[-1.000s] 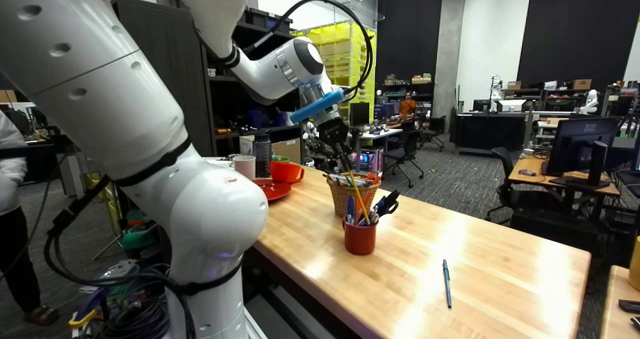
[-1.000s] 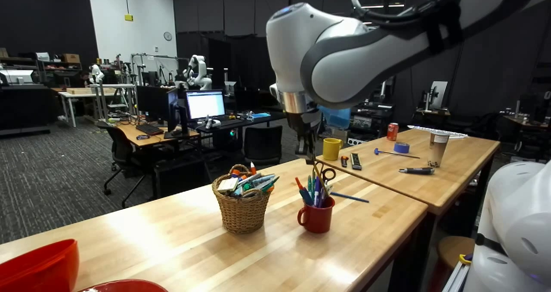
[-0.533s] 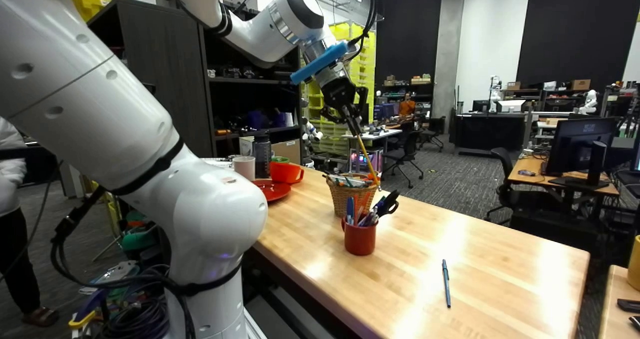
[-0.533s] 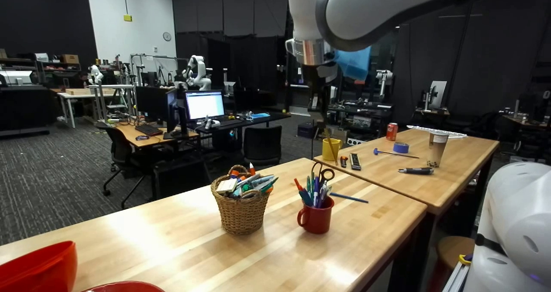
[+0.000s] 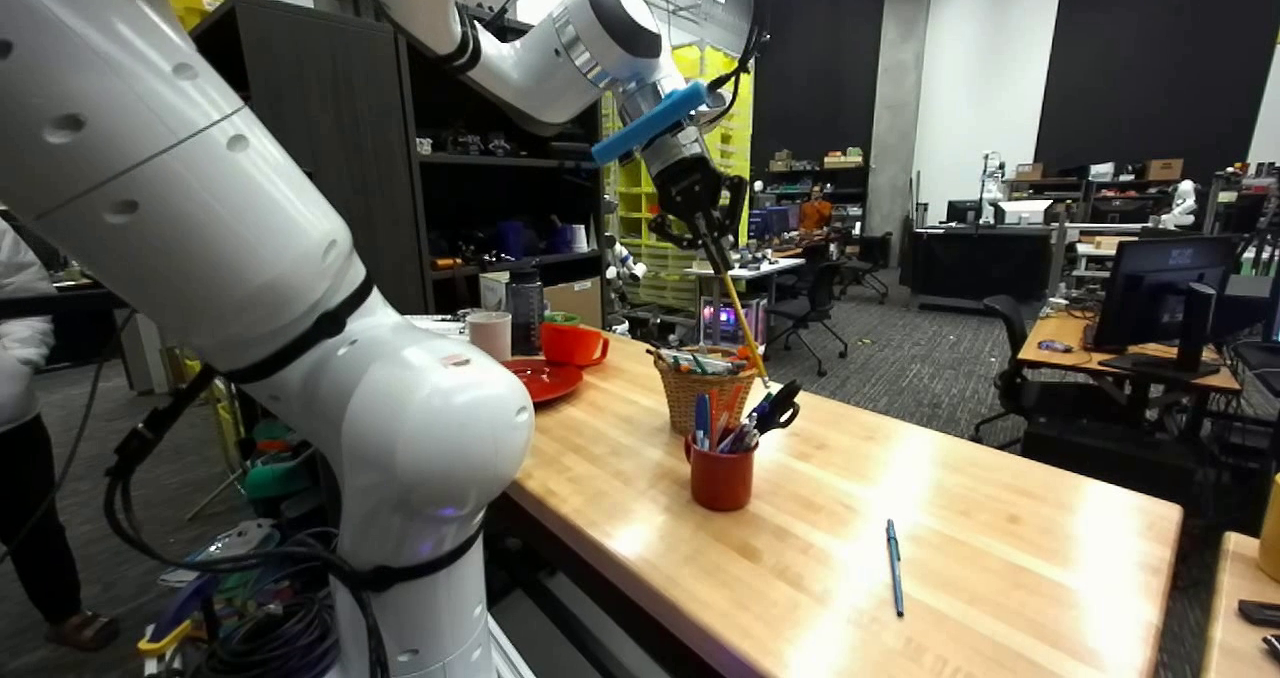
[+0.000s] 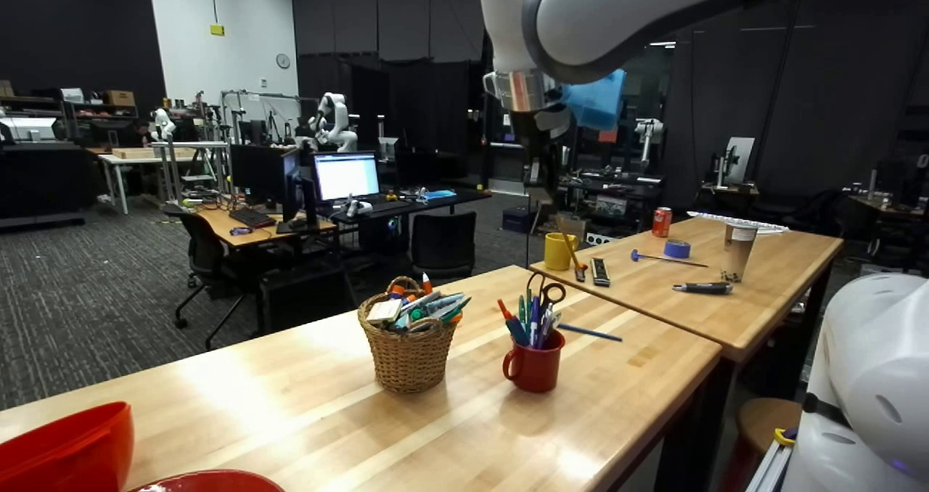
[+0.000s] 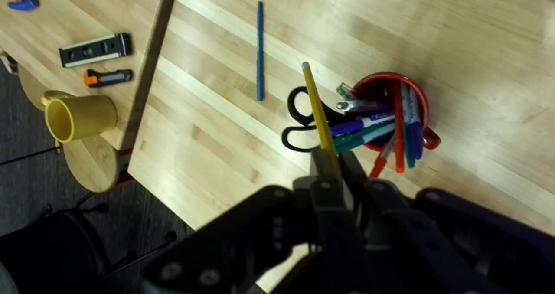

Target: Remove the blue pen and yellow pencil from the red mug.

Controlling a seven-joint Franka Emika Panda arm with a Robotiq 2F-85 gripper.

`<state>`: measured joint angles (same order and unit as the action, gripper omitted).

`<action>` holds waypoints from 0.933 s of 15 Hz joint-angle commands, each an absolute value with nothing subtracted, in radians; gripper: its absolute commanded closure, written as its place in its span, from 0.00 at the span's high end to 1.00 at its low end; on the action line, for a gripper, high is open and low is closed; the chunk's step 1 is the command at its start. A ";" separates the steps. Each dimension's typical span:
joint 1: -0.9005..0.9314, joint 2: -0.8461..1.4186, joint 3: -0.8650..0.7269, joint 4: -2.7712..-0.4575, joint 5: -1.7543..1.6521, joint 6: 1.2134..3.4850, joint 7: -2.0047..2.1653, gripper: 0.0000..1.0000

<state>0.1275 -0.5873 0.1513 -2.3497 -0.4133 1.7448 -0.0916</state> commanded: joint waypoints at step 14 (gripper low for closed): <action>-0.011 -0.210 -0.024 -2.056 -0.464 1.553 -0.188 0.09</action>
<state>-0.0111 -0.2110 -0.0242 -2.0579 -0.4643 1.5552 -0.1875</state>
